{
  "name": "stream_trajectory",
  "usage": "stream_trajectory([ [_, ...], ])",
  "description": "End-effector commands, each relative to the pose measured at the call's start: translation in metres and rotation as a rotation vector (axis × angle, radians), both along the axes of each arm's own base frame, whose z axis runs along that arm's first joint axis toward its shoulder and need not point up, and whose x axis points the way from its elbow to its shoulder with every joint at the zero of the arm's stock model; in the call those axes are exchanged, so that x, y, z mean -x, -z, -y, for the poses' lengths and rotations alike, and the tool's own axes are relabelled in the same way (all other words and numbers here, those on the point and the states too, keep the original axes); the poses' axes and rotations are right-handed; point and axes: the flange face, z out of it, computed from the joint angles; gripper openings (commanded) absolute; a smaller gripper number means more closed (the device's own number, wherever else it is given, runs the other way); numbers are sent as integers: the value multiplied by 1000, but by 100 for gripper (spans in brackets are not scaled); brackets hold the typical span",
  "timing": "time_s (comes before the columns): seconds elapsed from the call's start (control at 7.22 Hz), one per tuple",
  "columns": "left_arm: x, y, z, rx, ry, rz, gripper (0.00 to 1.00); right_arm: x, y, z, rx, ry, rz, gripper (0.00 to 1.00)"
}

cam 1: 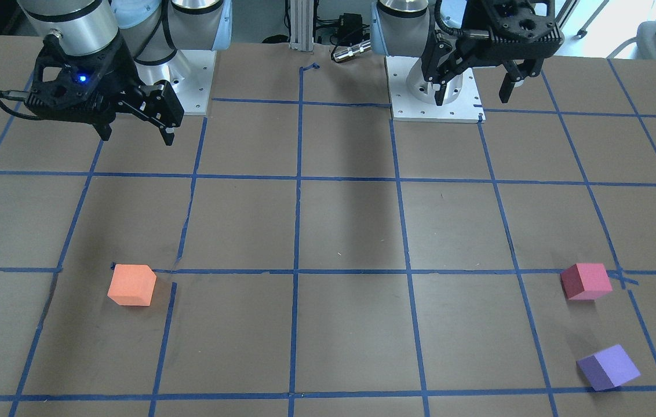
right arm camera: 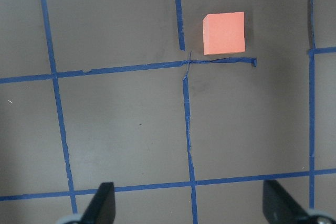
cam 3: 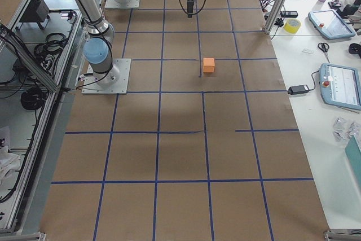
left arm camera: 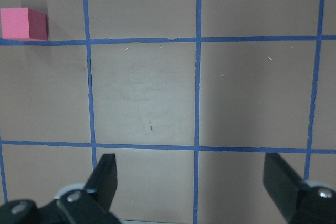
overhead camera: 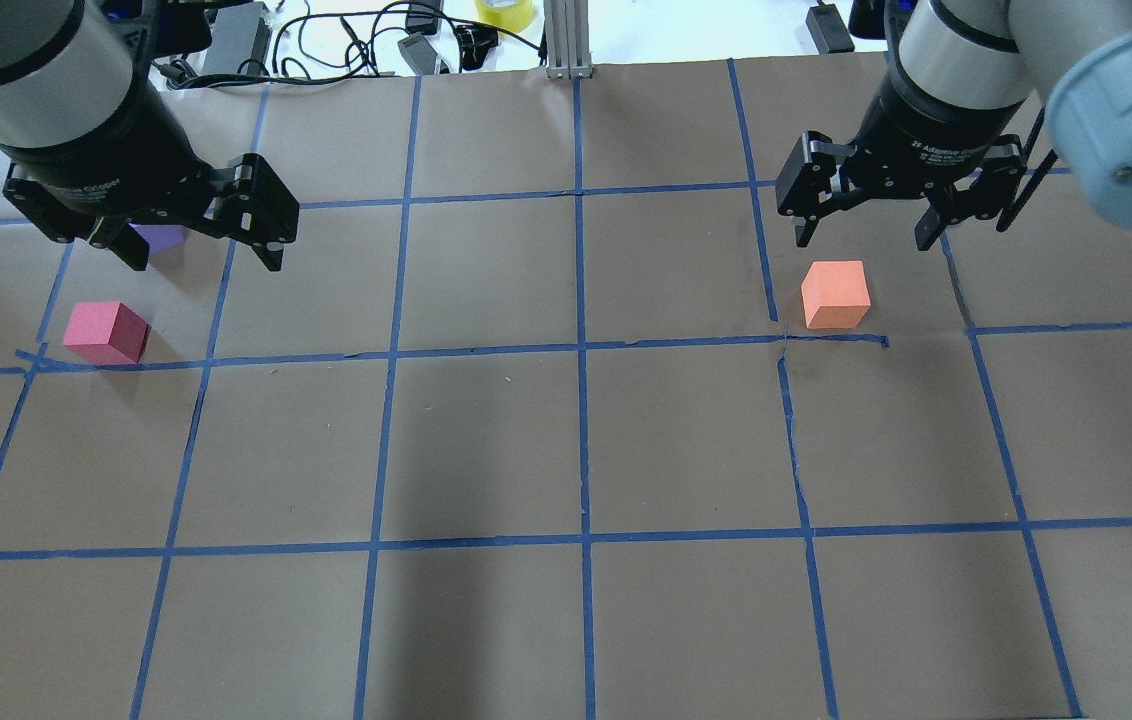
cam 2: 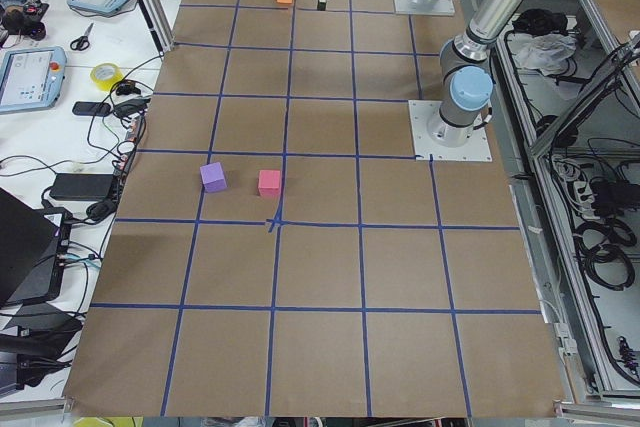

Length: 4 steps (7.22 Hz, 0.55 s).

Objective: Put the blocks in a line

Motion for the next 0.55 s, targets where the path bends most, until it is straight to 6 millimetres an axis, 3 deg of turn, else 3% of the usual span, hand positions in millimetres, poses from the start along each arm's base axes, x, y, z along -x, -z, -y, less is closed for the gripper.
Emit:
stream_trajectory([
  [0.0,0,0,0,0,0,1,100,0,5,0,-7,0,1,100],
  [0.42,0,-1,-1,2,0,2,100,0,6,1,-3,-1,1,100],
])
